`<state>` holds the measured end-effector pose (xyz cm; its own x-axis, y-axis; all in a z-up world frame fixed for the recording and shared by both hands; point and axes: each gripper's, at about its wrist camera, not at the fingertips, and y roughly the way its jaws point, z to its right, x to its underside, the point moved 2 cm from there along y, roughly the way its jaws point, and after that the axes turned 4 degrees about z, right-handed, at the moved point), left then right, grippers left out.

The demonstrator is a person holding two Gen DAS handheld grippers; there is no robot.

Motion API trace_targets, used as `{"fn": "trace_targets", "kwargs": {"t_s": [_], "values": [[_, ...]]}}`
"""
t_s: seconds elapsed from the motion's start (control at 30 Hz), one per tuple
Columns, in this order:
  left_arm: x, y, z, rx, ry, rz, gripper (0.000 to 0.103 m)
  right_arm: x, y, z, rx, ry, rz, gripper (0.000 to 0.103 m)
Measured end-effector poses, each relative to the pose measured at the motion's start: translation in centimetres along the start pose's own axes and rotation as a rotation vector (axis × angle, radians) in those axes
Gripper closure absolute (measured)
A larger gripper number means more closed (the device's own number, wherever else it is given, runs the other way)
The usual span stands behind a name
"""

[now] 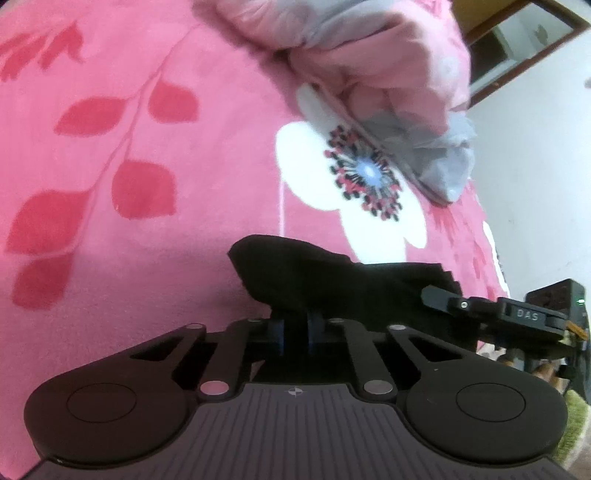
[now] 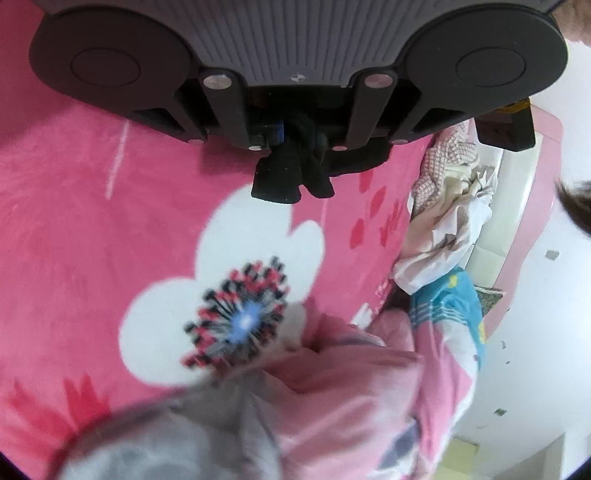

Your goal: Fold clothes

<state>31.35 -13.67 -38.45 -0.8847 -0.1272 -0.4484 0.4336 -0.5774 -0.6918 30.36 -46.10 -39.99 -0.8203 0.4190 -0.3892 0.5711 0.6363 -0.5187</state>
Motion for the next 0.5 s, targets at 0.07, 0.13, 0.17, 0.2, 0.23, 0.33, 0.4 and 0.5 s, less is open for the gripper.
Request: {"fn": "trace_targets", "kwargs": {"t_s": [0.07, 0.13, 0.17, 0.2, 0.23, 0.33, 0.4, 0.5], "values": [[0.0, -1.2, 0.7, 0.009, 0.014, 0.022, 0.097, 0.4, -1.3, -1.4, 0.007, -0.02, 0.033, 0.091], [0.1, -2.5, 1.4, 0.021, 0.025, 0.046, 0.097, 0.7, -2.6, -2.9, 0.014, -0.039, 0.066, 0.091], [0.1, -3.3, 1.9, 0.031, 0.031, 0.061, 0.097, 0.9, -3.3, -3.6, 0.017, -0.049, 0.083, 0.091], [0.2, -4.1, 2.4, 0.045, 0.038, 0.072, 0.097, 1.2, -4.1, -4.3, 0.017, -0.051, 0.102, 0.091], [0.2, -5.0, 2.9, 0.058, 0.045, 0.083, 0.098, 1.5, -5.0, -5.0, 0.016, -0.053, 0.122, 0.091], [0.6, -7.9, 4.7, 0.1, 0.07, 0.103, 0.098, 3.0, -8.0, -7.5, 0.025, -0.058, 0.185, 0.092], [1.1, -9.9, 6.5, 0.136, 0.098, 0.112, 0.098, 4.2, -10.2, -9.2, 0.031, -0.057, 0.225, 0.092], [2.1, -13.0, 9.1, 0.199, 0.138, 0.109, 0.098, 6.6, -14.2, -12.0, 0.056, -0.046, 0.295, 0.092]]}}
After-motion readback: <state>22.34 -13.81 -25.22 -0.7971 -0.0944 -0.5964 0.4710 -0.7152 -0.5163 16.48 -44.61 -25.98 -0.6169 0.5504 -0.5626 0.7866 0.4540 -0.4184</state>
